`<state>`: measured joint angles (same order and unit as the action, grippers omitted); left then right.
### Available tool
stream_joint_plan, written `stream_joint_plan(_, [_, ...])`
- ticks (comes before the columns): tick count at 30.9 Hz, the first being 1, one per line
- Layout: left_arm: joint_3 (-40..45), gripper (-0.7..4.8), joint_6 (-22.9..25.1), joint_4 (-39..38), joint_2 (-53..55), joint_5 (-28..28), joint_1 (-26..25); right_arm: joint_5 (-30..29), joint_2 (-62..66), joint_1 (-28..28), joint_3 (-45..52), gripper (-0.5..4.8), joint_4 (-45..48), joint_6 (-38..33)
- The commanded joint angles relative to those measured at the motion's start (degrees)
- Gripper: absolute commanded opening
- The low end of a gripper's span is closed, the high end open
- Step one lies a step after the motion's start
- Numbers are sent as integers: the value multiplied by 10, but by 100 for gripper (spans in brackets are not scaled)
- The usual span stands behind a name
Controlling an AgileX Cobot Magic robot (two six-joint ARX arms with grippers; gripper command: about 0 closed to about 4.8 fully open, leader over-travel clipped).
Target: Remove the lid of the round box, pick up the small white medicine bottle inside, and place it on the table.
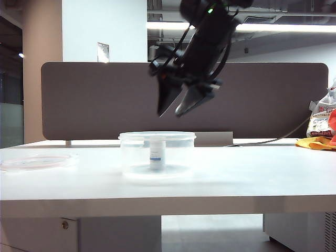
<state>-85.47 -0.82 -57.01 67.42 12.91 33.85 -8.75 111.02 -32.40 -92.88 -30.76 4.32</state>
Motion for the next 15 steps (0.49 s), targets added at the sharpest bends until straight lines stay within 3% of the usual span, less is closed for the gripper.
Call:
stream_joint_plan(1, [-3,169,-1,0,-3,-7,-3,1,28,-9,-38,342,-7,-19])
stream_joint_plan(4, [-3,169,-1,-5,-3,-9,-3,1,55,-12,-80,433,-33,-26])
stream_joint_plan(15, [-9,169,4,-23,-3,-31,-3,1,83,-14,-106,431,-34,-43])
